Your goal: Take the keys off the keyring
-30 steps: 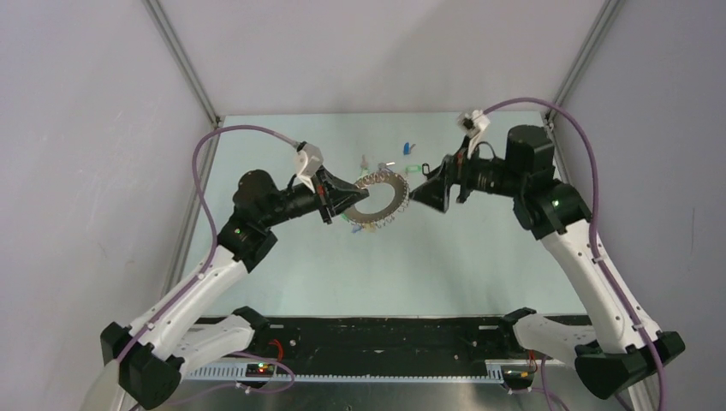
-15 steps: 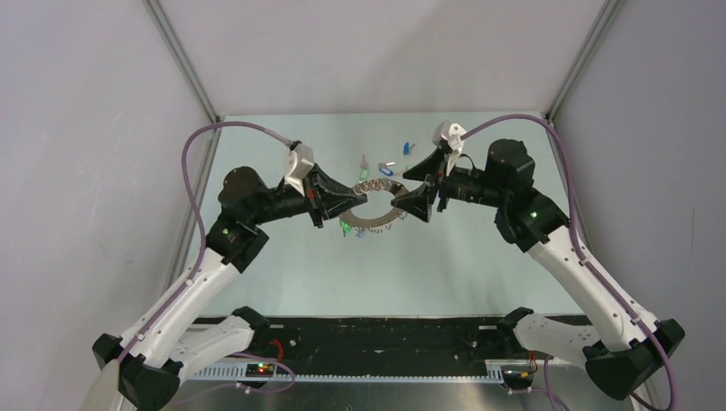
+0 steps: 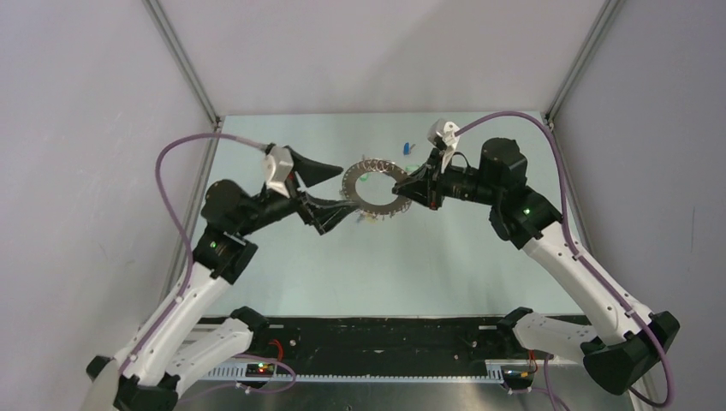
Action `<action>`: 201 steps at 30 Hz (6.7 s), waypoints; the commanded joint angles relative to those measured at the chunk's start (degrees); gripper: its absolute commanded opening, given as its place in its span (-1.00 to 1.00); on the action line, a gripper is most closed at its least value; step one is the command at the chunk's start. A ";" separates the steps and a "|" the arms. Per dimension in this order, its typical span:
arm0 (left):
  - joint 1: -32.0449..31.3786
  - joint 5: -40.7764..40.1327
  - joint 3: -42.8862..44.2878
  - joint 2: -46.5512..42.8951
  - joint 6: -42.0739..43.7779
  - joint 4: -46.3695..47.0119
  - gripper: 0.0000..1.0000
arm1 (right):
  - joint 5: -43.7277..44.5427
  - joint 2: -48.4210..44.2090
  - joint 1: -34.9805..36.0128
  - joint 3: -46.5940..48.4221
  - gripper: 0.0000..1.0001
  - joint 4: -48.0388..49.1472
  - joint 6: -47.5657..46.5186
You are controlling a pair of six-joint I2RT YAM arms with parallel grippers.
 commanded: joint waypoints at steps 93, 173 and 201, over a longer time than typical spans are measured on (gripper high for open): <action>-0.65 15.66 -7.98 -1.43 20.89 -1.77 -0.87 | -21.28 -1.84 -7.53 6.76 -1.00 -7.13 3.90; -2.67 2.70 0.55 4.11 20.32 -18.82 -0.99 | 10.17 -1.45 3.67 -6.47 0.99 -8.17 4.39; -4.72 7.68 -0.51 1.84 22.67 -18.85 -1.00 | 11.68 -10.99 12.80 -20.72 -0.29 15.78 -13.80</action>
